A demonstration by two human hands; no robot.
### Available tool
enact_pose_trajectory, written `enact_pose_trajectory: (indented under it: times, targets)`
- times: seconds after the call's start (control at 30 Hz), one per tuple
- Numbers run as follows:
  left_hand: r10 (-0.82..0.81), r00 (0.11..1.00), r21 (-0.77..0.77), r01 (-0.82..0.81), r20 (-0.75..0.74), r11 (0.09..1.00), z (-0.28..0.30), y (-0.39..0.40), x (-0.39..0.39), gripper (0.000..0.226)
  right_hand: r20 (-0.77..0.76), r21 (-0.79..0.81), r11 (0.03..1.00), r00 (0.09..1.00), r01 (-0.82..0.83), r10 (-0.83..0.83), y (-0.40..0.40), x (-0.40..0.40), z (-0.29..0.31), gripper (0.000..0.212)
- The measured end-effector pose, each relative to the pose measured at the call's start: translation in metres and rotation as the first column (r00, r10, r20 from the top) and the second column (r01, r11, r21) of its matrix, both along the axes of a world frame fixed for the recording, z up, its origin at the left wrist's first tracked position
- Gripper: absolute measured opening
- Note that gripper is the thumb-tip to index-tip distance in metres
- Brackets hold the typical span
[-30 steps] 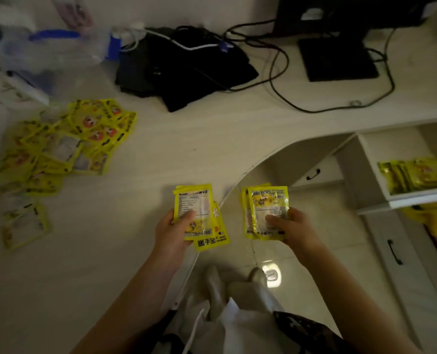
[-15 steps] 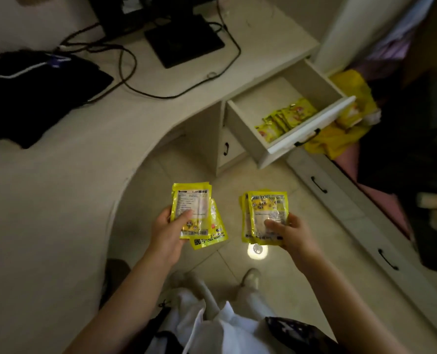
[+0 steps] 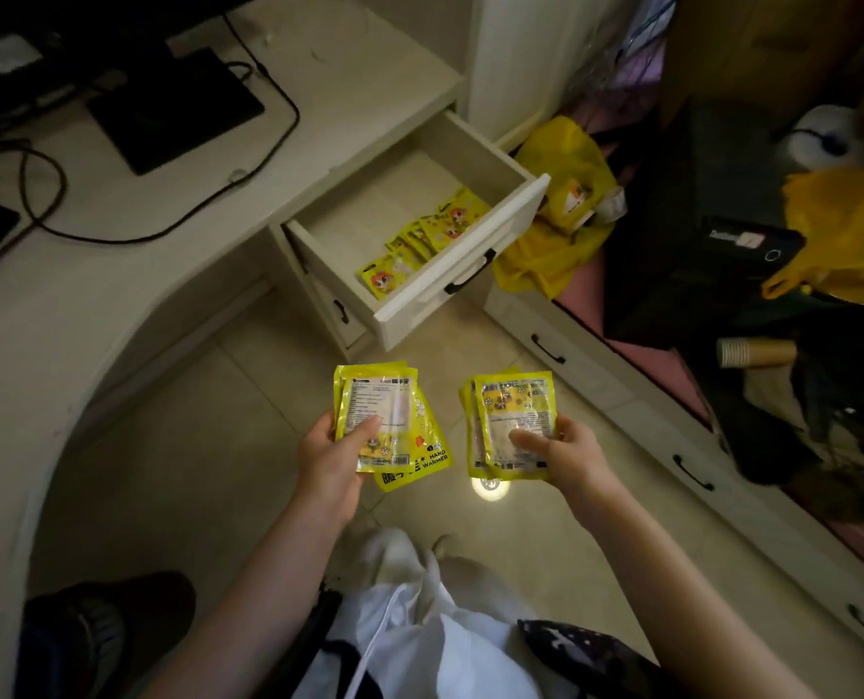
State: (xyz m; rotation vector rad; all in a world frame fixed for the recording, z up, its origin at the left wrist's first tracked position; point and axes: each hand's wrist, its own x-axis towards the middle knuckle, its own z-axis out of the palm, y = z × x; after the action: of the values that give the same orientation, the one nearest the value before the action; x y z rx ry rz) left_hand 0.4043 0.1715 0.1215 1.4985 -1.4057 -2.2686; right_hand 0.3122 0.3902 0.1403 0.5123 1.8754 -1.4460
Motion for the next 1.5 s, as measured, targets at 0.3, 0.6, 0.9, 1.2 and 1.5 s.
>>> enact_pose_trajectory:
  times: [0.3,0.6,0.9,1.2,1.5]
  targets:
    - [0.0,0.999,-0.008,0.0,0.039,1.0,-0.004,-0.012,-0.09,0.02,-0.04,-0.022,1.0,0.999,-0.002,0.001,-0.01,-0.097,0.006,0.023]
    - [0.015,1.0,0.047,-0.016,0.025,0.999,-0.021,-0.066,-0.201,0.024,-0.063,0.012,0.998,0.996,-0.062,0.062,-0.065,-0.22,0.003,0.026]
    - [0.089,0.995,0.078,-0.092,0.04,0.993,-0.031,-0.096,-0.286,0.021,-0.069,0.02,0.991,0.989,-0.129,0.13,-0.113,-0.312,-0.002,0.03]
    - [0.263,0.957,0.086,-0.274,0.122,0.958,-0.05,-0.099,-0.347,0.017,-0.043,0.061,0.947,0.947,-0.315,0.318,-0.144,-0.407,-0.014,0.019]
    - [0.447,0.88,0.083,-0.464,0.162,0.882,-0.069,-0.088,-0.396,0.028,0.015,0.096,0.786,0.79,-0.611,0.612,-0.183,-0.489,-0.044,0.016]
